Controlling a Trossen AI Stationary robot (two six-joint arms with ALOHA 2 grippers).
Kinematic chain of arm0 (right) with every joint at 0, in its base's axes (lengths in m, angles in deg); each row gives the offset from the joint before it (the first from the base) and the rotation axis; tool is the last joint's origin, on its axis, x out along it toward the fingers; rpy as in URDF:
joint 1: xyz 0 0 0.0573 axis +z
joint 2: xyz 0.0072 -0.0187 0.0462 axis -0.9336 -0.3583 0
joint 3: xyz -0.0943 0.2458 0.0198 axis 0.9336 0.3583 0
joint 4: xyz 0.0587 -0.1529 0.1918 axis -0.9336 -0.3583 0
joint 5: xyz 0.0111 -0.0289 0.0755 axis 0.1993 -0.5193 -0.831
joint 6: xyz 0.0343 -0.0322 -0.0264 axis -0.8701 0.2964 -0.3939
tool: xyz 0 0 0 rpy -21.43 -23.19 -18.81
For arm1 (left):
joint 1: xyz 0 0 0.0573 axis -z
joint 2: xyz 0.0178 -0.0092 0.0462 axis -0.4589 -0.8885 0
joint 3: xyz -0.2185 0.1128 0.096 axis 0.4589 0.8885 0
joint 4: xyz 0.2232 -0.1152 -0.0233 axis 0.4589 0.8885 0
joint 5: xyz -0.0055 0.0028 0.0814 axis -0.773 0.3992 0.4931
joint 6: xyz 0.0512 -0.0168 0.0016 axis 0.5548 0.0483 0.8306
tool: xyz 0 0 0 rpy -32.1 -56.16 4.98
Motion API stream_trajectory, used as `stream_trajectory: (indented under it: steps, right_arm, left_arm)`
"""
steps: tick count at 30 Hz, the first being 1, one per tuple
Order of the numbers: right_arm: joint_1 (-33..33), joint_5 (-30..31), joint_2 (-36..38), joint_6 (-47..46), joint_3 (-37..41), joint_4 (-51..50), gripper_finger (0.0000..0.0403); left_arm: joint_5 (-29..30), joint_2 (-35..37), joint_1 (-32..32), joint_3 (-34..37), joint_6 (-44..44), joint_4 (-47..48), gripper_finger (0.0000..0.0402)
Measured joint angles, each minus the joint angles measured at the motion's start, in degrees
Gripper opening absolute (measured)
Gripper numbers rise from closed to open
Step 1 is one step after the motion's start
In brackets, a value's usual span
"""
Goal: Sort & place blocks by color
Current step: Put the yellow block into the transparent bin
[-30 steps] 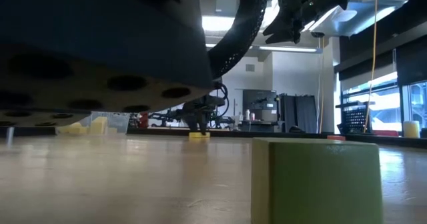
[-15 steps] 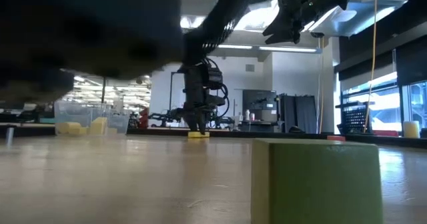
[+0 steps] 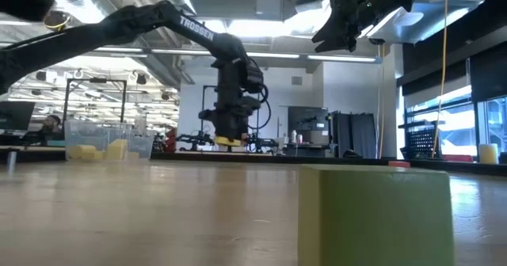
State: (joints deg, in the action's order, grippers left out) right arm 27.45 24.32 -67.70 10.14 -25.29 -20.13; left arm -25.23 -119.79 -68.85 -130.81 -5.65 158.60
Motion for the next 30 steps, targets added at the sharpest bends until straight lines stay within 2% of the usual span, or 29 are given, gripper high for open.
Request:
stream_trajectory:
  steps: [3,8,16,22,30]
  right_arm:
    - [0.01,0.02,0.00,0.01,0.00,0.01,0.0236]
    - [0.01,0.00,0.00,-0.02,0.00,0.01,0.0236]
    - [0.01,0.00,0.00,0.05,0.00,-0.01,0.0236]
    - [0.01,0.00,0.00,0.05,0.00,0.01,0.0236]
    - [-0.01,0.00,0.00,0.07,0.00,0.20,0.0236]
  left_arm:
    - [0.10,0.11,-0.75,-1.97,1.08,4.21,0.0091]
    - [0.67,2.29,-1.52,-1.08,2.84,7.09,0.0091]
    - [5.12,6.52,-2.08,-1.03,2.99,11.11,0.0091]
    - [6.12,11.14,-2.33,-1.03,-0.45,10.95,0.0091]
    - [12.52,15.50,-3.43,-0.64,-7.42,10.94,0.0091]
